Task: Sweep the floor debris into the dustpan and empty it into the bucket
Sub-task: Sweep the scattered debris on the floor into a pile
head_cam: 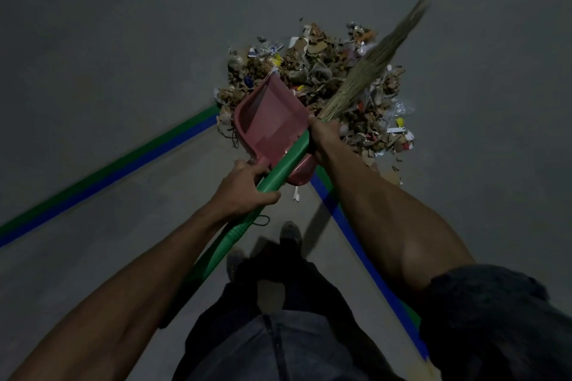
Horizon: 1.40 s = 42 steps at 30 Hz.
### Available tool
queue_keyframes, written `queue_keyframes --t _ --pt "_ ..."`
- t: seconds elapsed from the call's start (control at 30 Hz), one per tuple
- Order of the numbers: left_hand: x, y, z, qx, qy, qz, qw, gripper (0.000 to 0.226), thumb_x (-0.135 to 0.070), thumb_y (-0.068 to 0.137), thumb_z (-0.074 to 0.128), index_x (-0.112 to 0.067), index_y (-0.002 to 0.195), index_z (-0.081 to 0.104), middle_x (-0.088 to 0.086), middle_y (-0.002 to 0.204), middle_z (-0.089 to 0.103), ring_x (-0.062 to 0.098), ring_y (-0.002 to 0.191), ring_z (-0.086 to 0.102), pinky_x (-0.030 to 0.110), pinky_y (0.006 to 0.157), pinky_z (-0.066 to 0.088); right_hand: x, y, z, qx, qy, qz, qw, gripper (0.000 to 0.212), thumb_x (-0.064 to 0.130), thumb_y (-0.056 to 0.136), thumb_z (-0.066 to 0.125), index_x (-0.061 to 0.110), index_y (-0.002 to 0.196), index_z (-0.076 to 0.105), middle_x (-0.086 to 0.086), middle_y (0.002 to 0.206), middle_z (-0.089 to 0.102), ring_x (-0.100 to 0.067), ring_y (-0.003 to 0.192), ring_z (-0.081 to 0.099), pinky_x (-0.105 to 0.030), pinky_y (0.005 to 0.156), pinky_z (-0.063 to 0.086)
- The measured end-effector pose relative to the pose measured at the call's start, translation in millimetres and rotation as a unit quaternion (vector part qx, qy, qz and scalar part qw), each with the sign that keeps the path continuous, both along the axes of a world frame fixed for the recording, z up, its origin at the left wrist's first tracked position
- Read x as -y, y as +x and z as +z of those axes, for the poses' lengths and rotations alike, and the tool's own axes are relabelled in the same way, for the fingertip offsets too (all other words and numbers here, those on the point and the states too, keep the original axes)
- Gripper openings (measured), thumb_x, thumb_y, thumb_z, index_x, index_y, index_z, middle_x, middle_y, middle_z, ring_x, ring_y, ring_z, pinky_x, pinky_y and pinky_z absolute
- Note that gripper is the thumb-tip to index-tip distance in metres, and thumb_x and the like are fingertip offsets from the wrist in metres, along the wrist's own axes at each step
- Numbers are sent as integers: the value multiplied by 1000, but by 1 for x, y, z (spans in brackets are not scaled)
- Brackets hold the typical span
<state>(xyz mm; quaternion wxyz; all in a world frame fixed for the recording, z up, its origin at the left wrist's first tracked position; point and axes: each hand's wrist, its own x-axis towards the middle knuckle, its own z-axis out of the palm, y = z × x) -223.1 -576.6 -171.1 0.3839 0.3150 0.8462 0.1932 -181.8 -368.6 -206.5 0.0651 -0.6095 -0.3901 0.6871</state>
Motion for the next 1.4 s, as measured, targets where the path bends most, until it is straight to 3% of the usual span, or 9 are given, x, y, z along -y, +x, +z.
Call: queue_keyframes --t 0.1,0.2,0.3,0.47,0.63,0.77,1.0,1.27,1.4 --pt "-4 -5 -4 -13 -3 14 1000 59 -73 59 67 -40 107 61 -14 91 36 -3 78 43 19 62 34 -10 -8 -3 29 24 33 999 46 14 95 56 -5 134 42 -15 99 54 -18 67 56 -21 41 45" --pt "-9 -16 -11 -31 -6 39 999 53 -75 62 67 -39 102 61 -9 92 37 4 78 47 23 66 37 -28 -18 -10 42 43 42 997 52 17 95 55 0 138 33 -15 102 55 -23 77 61 -30 53 52" --pt "-10 -36 -21 -50 -4 53 997 30 -40 79 72 -31 107 65 1 95 46 14 80 52 26 70 40 -48 -23 -19 79 97 74 989 46 18 94 57 3 132 36 -19 120 54 -31 104 60 -46 88 54" --pt "-7 -60 -38 -52 6 89 995 49 5 79 51 -22 117 66 17 86 59 24 64 50 30 59 44 -73 -26 -36 85 162 157 970 47 13 95 56 6 135 34 -19 123 53 -30 104 56 -45 88 53" --pt "0 -69 -37 -29 -19 116 993 29 -1 81 47 -25 97 42 16 92 49 31 74 51 39 62 49 -80 -17 -37 119 215 268 932 43 24 95 58 12 131 38 -19 118 57 -35 100 61 -53 88 53" --pt "12 -71 -28 -25 -69 171 983 35 -8 85 49 -15 112 29 14 108 48 36 91 56 51 77 54 -61 9 -30 135 247 315 906 44 34 98 54 9 133 42 -18 122 59 -36 105 60 -52 90 52" --pt "60 -79 -20 -77 -119 204 969 37 -14 85 60 -8 115 40 13 96 57 31 81 56 34 65 43 4 45 -12 203 210 325 899 53 47 95 53 12 133 44 -17 119 60 -38 96 63 -55 82 56" --pt "118 -140 -41 -63 -202 153 965 13 -15 85 55 -7 79 47 24 95 63 38 85 61 32 65 41 91 34 -21 258 190 346 882 45 46 94 50 13 126 51 -15 116 62 -37 98 62 -43 80 53" --pt "145 -190 -64 -53 -242 70 966 13 -23 89 48 -11 93 45 19 105 61 36 93 61 34 71 43 136 5 -35 298 181 352 869 46 44 93 50 12 126 48 -17 120 60 -38 105 59 -44 87 50"
